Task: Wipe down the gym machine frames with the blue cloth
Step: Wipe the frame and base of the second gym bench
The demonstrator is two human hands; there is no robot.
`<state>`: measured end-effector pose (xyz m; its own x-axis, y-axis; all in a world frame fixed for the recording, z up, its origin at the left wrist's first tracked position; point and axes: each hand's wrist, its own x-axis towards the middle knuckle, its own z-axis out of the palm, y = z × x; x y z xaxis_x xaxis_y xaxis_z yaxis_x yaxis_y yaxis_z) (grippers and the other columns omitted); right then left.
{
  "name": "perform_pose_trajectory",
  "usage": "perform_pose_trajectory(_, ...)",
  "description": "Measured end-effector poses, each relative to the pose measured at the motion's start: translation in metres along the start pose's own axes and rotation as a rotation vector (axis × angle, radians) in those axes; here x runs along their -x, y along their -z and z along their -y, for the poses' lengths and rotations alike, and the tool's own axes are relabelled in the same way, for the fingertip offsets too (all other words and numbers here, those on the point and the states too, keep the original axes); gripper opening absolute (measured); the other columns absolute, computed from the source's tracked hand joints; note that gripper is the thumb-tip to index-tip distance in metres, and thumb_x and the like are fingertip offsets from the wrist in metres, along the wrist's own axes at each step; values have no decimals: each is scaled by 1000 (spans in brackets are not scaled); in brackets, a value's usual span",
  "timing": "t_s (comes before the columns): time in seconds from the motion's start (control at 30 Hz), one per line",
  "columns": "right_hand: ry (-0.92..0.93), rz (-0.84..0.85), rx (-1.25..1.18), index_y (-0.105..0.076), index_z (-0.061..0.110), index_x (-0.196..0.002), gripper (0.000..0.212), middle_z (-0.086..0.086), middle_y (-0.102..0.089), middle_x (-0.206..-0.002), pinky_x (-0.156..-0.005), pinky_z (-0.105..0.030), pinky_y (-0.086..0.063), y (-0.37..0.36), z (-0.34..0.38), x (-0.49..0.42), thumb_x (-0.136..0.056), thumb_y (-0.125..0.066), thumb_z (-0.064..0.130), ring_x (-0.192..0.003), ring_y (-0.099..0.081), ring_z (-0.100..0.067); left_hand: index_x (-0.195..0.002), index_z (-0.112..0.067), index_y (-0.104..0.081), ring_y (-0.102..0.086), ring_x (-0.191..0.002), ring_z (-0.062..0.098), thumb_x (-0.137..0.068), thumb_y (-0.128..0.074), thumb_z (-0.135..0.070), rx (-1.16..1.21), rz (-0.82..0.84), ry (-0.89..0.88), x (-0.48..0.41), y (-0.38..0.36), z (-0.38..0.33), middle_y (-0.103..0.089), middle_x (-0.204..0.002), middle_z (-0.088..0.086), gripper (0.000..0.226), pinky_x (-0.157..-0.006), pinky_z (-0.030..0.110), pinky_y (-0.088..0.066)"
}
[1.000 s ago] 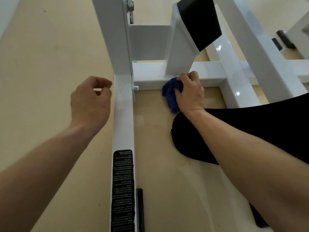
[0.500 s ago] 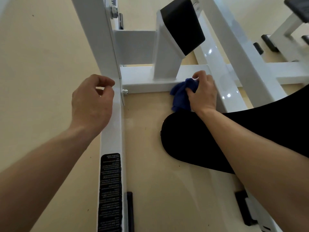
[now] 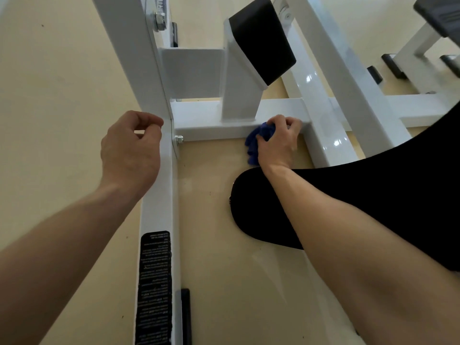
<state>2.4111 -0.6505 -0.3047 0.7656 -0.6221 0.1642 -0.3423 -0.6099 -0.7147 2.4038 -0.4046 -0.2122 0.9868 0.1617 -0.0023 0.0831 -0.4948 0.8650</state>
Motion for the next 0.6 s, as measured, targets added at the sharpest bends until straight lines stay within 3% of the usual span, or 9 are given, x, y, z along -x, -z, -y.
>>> perform_pose_trajectory(0.1, -32, -42, 52, -59, 17, -96, 17, 12, -42, -105, -68, -13, -42, 9, -7, -15, -85, -67, 7, -82, -51, -6, -97, -31, -68, -66, -90, 12, -88, -49, -32, 7, 20, -10, 3, -5, -4, -68, -96, -21, 22, -88, 46, -55)
perform_pose_trajectory(0.27, 46, -104, 307, -62, 14, -96, 9, 7, -50, -97, -76, -30, -51, 42, -27, -44, -91, -57, 8, -72, -47, -7, -99, -30, -69, -66, -90, 11, -93, -51, -27, 1, 39, -10, 7, 2, 1, -68, -96, -17, 19, -88, 45, -56)
perform_pose_trajectory(0.4, 128, -127, 387, -64, 10, -103, 21, -10, -54, -114, -79, -32, -50, 48, -22, -43, -85, -62, -1, -87, -58, -28, -98, -30, -69, -65, -88, 13, -92, -51, -27, -10, 30, 19, 7, 12, 9, -68, -98, -15, 19, -88, 47, -55)
perform_pose_trajectory(0.53, -13, -87, 207, -63, 17, -108, 26, -6, -53, -121, -90, -27, -45, 42, -11, -34, -85, -69, 6, -104, -60, -29, -97, -30, -69, -65, -86, 13, -92, -52, -24, -24, 27, 32, 6, 17, 11, -67, -97, -16, 18, -87, 47, -56)
perform_pose_trajectory(0.6, 39, 2, 129, -62, 20, -108, 28, -2, -51, -121, -91, -28, -43, 32, 4, -23, -84, -72, 12, -103, -57, -24, -98, -30, -68, -65, -85, 13, -93, -53, -23, -29, 28, 35, 5, 15, 10, -67, -96, -18, 18, -85, 44, -56)
